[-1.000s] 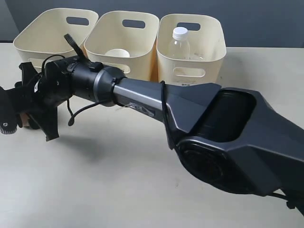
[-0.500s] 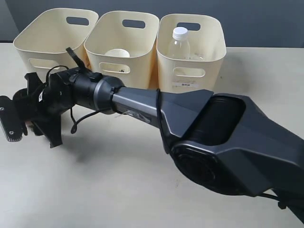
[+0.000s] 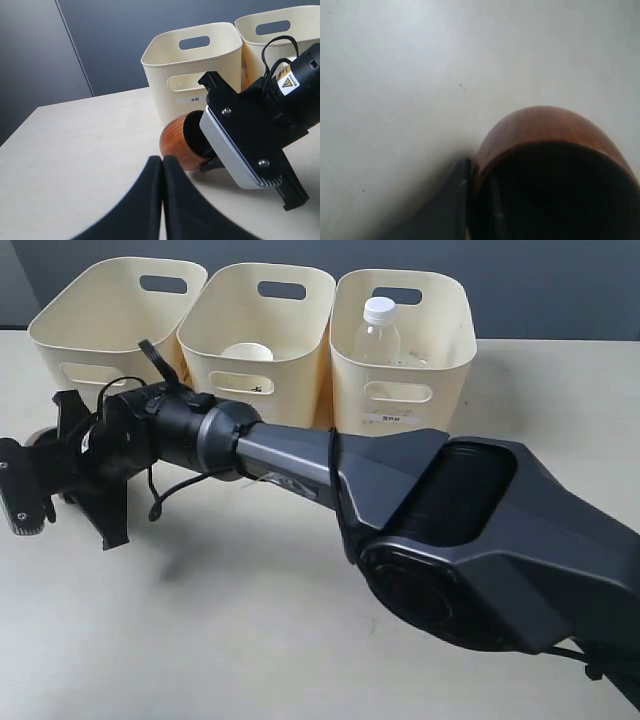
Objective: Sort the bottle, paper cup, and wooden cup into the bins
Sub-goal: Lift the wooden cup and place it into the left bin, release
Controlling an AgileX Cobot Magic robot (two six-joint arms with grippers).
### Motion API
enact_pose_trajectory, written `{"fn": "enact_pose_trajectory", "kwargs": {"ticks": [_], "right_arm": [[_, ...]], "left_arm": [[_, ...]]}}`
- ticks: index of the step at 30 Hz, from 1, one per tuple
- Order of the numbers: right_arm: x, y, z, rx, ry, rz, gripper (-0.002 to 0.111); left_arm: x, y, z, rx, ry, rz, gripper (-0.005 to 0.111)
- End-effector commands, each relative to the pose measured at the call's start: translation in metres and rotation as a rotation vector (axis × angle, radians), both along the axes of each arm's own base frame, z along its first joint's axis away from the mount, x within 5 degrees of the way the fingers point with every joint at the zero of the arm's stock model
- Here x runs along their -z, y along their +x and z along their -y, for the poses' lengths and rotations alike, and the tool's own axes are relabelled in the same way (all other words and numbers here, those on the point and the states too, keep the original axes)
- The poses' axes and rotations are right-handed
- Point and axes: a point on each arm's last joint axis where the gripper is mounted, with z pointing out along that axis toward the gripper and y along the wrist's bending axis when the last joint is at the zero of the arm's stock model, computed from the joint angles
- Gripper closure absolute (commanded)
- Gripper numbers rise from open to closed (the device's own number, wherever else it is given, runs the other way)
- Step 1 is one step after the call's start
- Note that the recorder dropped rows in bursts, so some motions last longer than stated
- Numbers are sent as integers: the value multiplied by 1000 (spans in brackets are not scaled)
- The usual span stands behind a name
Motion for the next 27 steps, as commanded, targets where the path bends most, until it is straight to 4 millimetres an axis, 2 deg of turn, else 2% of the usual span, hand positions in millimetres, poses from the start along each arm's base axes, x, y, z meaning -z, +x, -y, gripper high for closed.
{"fn": "enact_pose_trajectory", "kwargs": {"ticks": [1, 5, 10, 13, 17, 21, 23, 27], "right_arm": [[-32, 2, 3, 39, 26, 17, 109], [-51, 1, 11, 84, -13, 13, 109], [-84, -2, 19, 131, -5, 3, 109], [-112, -3, 25, 165, 32, 20, 109], [-159, -2, 39, 209, 139, 20, 109], [-199, 13, 61, 334, 320, -44, 109], [-209, 21, 71, 378, 375, -74, 109], [-213, 38, 82, 430, 441, -112, 109]], "left_arm": [[-2, 0, 0, 1, -4, 6, 107], [-2, 0, 0, 1, -4, 6, 107], [-2, 0, 0, 1, -4, 6, 107], [-2, 0, 0, 1, -4, 6, 107], [-2, 0, 0, 1, -4, 6, 107], [-2, 0, 0, 1, -4, 6, 107], [-2, 0, 0, 1, -4, 6, 107], [-2, 0, 0, 1, -4, 6, 107]]}}
